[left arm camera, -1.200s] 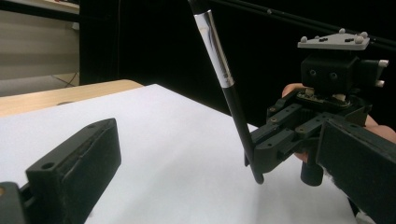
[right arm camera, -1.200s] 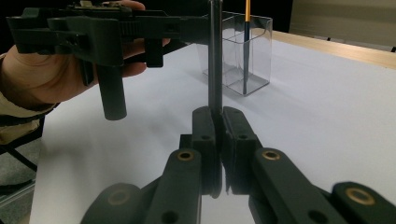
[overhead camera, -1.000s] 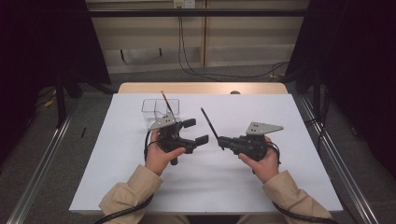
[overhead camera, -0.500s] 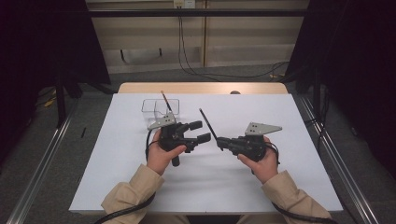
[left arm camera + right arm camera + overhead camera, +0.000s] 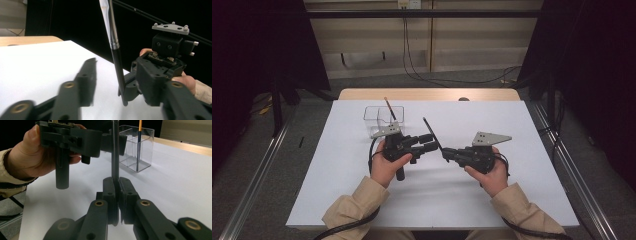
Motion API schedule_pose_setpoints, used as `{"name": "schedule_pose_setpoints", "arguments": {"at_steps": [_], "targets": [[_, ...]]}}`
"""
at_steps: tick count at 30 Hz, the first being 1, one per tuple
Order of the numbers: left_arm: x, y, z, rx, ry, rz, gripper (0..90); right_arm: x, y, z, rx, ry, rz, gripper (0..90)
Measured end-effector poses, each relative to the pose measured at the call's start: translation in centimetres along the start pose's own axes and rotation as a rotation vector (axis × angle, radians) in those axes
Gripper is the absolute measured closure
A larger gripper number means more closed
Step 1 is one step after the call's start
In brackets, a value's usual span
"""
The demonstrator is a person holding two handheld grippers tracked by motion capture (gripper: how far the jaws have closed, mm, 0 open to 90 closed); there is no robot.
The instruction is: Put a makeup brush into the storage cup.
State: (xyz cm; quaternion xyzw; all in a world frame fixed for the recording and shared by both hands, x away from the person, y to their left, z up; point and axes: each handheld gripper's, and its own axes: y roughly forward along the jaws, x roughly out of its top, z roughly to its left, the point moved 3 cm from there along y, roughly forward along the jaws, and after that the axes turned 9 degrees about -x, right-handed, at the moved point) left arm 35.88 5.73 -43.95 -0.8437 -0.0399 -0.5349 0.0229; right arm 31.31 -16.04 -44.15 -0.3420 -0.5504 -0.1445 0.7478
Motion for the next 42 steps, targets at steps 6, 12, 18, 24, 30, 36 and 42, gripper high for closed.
{"name": "schedule_pose_setpoints", "arguments": {"at_steps": [6, 12, 18, 24, 30, 36, 42], "targets": [[0.04, 0.02, -0.03, 0.017, 0.016, -0.017, 64.9, -0.05, 0.13, 0.15, 0.004, 0.000, 0.002, 84.6], [0.03, -0.05, -0.03, 0.016, 0.003, -0.039, 71.4, -0.10, 0.24, 0.24, 0.008, -0.001, 0.001, 84.6], [0.07, 0.00, -0.17, 0.010, 0.012, -0.056, 78.0, -0.15, 0.37, 0.38, 0.016, 0.004, 0.003, 84.5], [0.06, 0.18, -0.46, -0.005, 0.007, -0.056, 82.0, -0.35, 0.60, 0.47, 0.026, 0.015, 0.002, 84.4], [0.02, 0.32, -0.66, -0.014, 0.021, -0.049, 83.2, -0.53, 0.84, 0.61, 0.039, 0.028, 0.004, 84.3], [0.01, 0.40, -0.79, -0.019, 0.027, -0.042, 83.8, -0.62, 0.99, 0.75, 0.045, 0.036, 0.009, 84.2], [0.11, 0.21, -0.79, -0.006, 0.044, -0.035, 83.9, -0.66, 0.96, 0.63, 0.046, 0.042, -0.002, 74.9]]}}
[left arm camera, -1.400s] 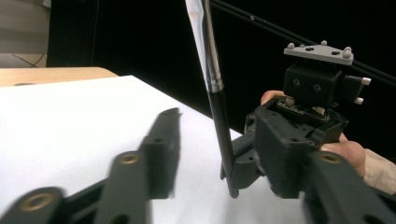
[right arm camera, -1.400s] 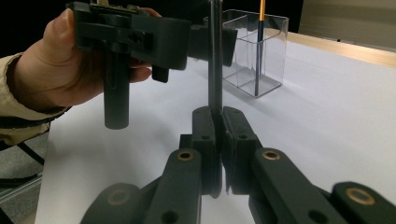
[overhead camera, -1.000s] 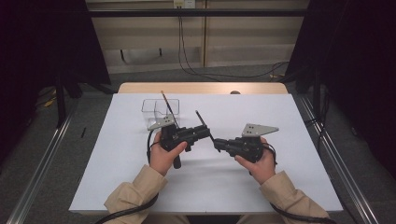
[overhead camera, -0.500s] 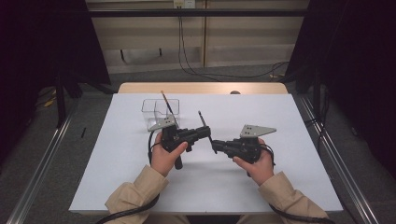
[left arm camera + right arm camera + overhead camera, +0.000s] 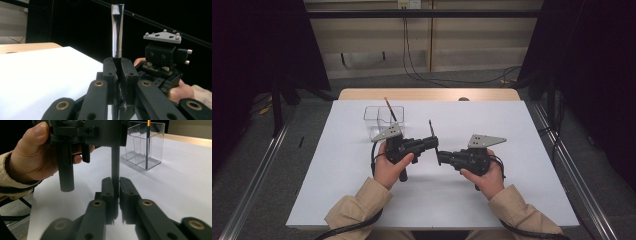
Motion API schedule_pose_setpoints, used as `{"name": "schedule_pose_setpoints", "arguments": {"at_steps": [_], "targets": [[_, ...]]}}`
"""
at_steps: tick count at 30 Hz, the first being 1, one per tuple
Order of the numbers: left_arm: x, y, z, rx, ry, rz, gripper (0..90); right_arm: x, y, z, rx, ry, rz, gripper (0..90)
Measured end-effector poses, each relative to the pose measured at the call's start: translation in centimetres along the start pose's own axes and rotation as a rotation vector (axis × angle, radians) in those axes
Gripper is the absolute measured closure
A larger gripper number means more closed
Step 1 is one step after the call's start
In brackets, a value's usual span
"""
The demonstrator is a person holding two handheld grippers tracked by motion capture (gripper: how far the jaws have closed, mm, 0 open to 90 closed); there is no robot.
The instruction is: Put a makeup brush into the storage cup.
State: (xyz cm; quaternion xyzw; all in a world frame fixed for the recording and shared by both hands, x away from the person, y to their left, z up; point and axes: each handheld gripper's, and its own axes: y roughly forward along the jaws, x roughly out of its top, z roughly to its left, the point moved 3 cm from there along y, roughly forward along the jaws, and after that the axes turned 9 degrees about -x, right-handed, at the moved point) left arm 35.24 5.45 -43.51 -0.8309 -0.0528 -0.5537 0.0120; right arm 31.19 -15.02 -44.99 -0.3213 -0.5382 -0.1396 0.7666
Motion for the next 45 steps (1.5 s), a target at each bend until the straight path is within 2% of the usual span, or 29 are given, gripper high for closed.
{"name": "schedule_pose_setpoints", "arguments": {"at_steps": [6, 10, 15, 21, 24, 45], "targets": [[0.2, -0.5, 0.1, 0.017, 0.003, -0.005, 83.8, 0.2, -0.2, -0.6, -0.035, -0.020, -0.046, 48.3], [0.4, -0.7, 0.1, 0.027, 0.012, 0.000, 83.8, 0.4, -0.3, -0.8, -0.051, -0.038, -0.066, 34.2], [0.5, -1.0, 0.1, 0.039, 0.026, 0.008, 83.7, 0.3, -0.5, -1.2, -0.071, -0.037, -0.039, 21.7], [0.7, -1.3, 0.2, 0.051, 0.045, 0.015, 83.7, 0.4, -1.0, -1.7, -0.103, -0.070, -0.049, 15.3], [0.7, -1.4, 0.2, 0.056, 0.049, 0.016, 83.8, 0.5, -1.3, -1.8, -0.099, -0.069, -0.060, 13.9], [1.0, -2.0, 0.1, 0.075, 0.076, 0.030, 83.9, -0.1, -3.3, -3.3, -0.126, -0.105, -0.040, 5.5]]}}
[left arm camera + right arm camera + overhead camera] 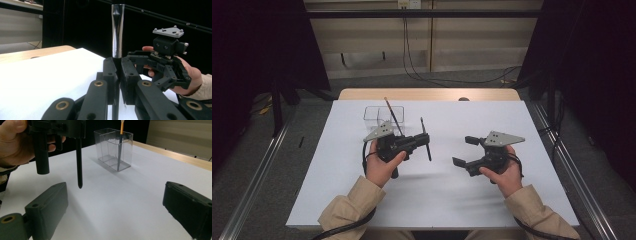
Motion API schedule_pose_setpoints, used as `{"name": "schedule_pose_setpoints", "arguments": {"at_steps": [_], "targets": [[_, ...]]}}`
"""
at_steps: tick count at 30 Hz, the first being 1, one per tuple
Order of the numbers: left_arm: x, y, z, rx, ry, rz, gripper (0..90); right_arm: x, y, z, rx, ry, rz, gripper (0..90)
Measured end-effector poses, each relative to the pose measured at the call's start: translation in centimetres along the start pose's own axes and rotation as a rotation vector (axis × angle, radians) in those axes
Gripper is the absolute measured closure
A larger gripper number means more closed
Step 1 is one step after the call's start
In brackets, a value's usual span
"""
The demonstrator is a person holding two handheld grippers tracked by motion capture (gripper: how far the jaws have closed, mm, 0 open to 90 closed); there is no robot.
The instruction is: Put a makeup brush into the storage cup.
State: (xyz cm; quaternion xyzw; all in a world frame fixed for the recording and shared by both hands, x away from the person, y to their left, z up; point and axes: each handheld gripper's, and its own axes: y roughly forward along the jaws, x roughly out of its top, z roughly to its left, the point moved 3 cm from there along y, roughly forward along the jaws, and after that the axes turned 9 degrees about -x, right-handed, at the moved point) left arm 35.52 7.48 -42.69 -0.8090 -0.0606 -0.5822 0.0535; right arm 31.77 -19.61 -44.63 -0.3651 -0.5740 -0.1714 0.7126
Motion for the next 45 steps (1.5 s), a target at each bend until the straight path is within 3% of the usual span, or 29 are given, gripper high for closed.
{"name": "schedule_pose_setpoints", "arguments": {"at_steps": [12, 45], "targets": [[0.1, -0.3, 0.0, 0.014, 0.004, 0.003, 83.9, -0.4, -1.1, -0.7, -0.003, -0.035, 0.025, 3.2], [0.6, -1.0, -0.1, 0.033, 0.023, -0.003, 83.9, -2.0, -5.2, -3.5, -0.082, -0.033, 0.040, 3.3]]}}
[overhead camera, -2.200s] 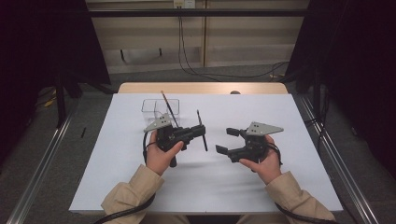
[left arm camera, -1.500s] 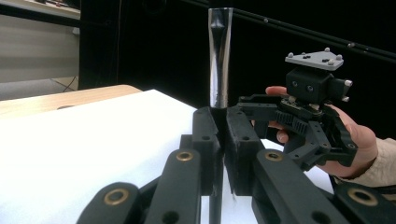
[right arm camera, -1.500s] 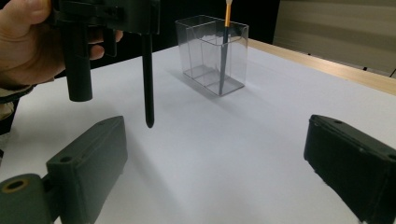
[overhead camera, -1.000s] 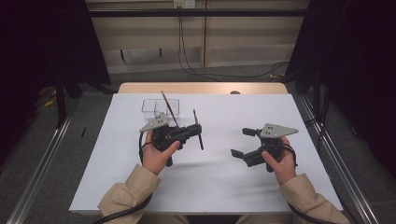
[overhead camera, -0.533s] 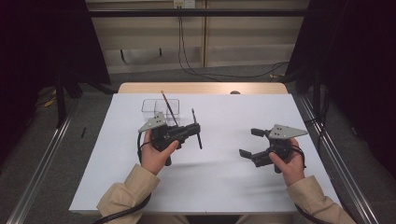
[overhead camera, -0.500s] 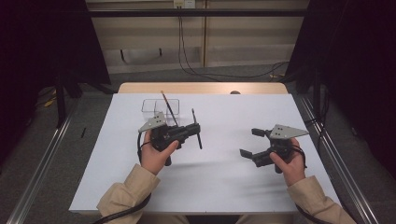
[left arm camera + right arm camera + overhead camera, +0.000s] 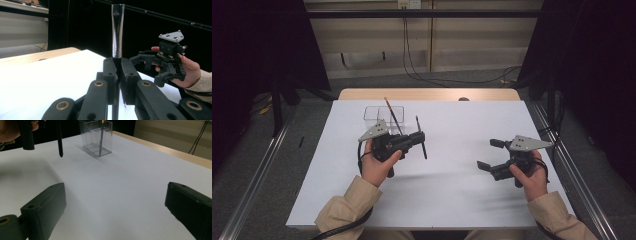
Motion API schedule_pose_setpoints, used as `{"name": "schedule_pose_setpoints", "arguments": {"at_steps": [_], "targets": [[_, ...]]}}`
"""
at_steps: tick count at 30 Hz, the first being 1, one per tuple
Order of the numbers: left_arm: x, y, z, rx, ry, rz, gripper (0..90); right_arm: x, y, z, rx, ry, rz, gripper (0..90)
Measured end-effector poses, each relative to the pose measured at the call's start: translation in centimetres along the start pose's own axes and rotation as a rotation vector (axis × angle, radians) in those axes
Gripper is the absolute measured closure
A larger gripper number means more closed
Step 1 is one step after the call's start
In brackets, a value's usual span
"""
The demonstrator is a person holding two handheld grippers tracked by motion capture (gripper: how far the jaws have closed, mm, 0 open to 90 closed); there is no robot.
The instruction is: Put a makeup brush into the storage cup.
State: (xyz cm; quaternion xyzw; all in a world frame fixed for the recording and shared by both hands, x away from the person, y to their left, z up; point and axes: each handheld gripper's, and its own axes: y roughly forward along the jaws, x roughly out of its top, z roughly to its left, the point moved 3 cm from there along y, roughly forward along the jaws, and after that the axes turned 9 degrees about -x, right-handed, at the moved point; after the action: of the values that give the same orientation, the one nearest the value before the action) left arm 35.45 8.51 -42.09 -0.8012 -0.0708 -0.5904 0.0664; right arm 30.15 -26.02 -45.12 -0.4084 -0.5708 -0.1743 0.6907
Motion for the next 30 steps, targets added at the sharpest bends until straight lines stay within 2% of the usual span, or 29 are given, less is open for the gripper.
{"name": "schedule_pose_setpoints", "arguments": {"at_steps": [30], "targets": [[0.2, -0.5, 0.2, 0.017, 0.012, 0.003, 83.9, -0.7, -1.3, -0.7, -0.019, 0.003, 0.010, 3.8]]}}
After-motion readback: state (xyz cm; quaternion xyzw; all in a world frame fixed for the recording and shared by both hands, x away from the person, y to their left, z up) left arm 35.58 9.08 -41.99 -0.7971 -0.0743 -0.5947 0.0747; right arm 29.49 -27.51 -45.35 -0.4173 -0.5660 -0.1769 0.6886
